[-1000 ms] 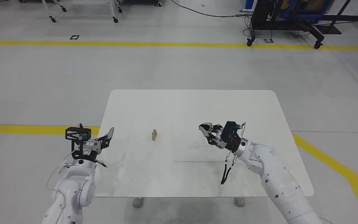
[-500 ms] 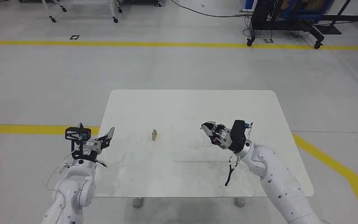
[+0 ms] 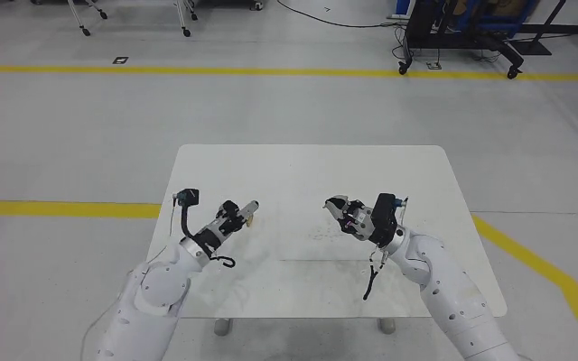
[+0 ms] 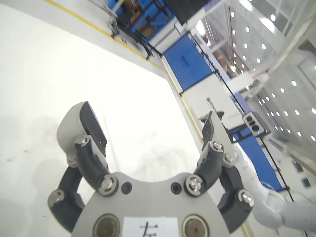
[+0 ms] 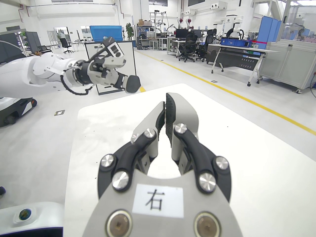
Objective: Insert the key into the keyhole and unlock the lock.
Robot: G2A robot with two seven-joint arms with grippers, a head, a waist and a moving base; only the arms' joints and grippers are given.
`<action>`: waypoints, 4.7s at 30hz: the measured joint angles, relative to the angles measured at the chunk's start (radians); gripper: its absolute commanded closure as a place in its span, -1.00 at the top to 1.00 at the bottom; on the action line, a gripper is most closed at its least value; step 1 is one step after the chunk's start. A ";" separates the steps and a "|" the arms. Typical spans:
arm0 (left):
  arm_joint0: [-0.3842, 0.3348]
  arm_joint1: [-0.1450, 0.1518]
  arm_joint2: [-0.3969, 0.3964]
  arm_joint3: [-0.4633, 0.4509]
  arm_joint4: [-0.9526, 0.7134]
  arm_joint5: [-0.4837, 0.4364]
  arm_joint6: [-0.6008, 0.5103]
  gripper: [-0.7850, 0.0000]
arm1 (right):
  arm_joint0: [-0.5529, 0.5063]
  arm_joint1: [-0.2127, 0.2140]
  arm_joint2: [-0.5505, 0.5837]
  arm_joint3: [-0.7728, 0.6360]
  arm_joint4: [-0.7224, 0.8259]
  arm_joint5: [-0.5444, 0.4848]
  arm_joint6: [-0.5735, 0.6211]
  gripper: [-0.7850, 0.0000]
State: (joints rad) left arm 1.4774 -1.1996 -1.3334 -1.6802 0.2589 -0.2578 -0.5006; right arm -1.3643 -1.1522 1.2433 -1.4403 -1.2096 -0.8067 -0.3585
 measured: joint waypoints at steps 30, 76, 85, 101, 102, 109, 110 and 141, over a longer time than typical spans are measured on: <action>-0.219 -0.038 0.180 0.343 -0.596 -0.414 -0.368 0.91 | 0.101 -0.014 -0.236 0.172 1.306 -0.161 0.604 -1.00; -0.221 -0.027 0.236 0.346 -0.417 -0.398 -0.237 -1.00 | 0.188 -0.081 -0.350 0.324 1.457 -0.133 0.790 -1.00; -0.211 -0.024 0.216 0.341 -0.446 -0.399 -0.183 -1.00 | 0.178 -0.081 -0.338 0.323 1.459 -0.140 0.818 -1.00; -0.214 -0.017 0.206 0.344 -0.472 -0.403 -0.207 -0.25 | 0.162 -0.075 -0.320 0.303 1.477 -0.138 0.879 -1.00; -0.215 -0.017 0.208 0.344 -0.473 -0.404 -0.213 -0.25 | 0.161 -0.075 -0.319 0.302 1.476 -0.137 0.879 -1.00; -0.217 -0.016 0.219 0.346 -0.478 -0.412 -0.235 -0.67 | 0.162 -0.079 -0.322 0.298 1.477 -0.131 0.883 -1.00; -0.217 -0.016 0.221 0.346 -0.478 -0.413 -0.235 -0.87 | 0.162 -0.080 -0.324 0.298 1.477 -0.130 0.884 -1.00; -0.207 -0.012 0.212 0.343 -0.410 -0.384 -0.092 -1.00 | 0.156 -0.086 -0.318 0.319 1.524 -0.136 0.895 1.00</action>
State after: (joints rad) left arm 1.2707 -1.2119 -1.1215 -1.3371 -0.1514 -0.6415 -0.5925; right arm -1.2088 -1.2381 0.9252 -1.1218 0.3140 -0.9432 0.5364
